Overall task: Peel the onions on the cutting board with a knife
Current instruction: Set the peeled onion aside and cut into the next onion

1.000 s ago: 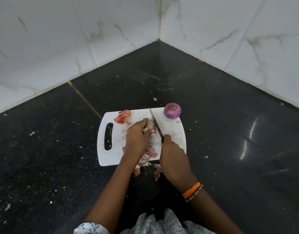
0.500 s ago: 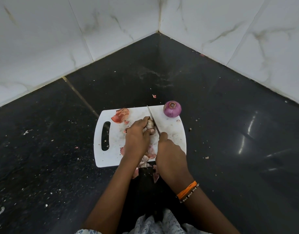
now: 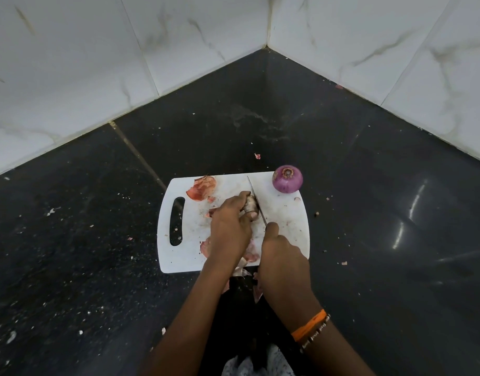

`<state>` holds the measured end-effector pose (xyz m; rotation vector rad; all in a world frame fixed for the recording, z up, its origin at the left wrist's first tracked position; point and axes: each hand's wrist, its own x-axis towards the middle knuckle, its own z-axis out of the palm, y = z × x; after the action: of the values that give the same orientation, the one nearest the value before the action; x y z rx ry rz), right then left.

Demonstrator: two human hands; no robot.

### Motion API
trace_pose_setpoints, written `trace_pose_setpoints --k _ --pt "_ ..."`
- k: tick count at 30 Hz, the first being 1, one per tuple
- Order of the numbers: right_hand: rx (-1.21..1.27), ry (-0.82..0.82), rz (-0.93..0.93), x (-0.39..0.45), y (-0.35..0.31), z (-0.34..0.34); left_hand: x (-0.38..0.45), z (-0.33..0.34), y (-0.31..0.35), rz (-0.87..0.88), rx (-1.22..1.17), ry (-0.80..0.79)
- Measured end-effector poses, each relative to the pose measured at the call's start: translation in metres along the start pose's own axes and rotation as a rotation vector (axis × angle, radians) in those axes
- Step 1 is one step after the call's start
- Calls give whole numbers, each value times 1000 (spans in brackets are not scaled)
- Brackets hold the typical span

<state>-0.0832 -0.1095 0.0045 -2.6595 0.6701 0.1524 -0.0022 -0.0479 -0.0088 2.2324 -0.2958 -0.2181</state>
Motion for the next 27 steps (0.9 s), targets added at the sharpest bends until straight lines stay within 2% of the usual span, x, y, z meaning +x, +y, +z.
trace_pose_setpoints --k 6,12,16,22,27 --pt "52 -87 0 10 9 10 0 -4 -4 -44 -47 0" --pt "90 -28 -23 13 19 12 1 -5 -4 -49 -31 6" --pt "101 52 -22 15 25 7 -3 -8 -5 3 45 64" --pt "174 68 -39 11 27 3 -5 -7 -2 110 201 -47" --pt "215 95 -115 5 29 5 -5 -8 -1 190 206 -80"
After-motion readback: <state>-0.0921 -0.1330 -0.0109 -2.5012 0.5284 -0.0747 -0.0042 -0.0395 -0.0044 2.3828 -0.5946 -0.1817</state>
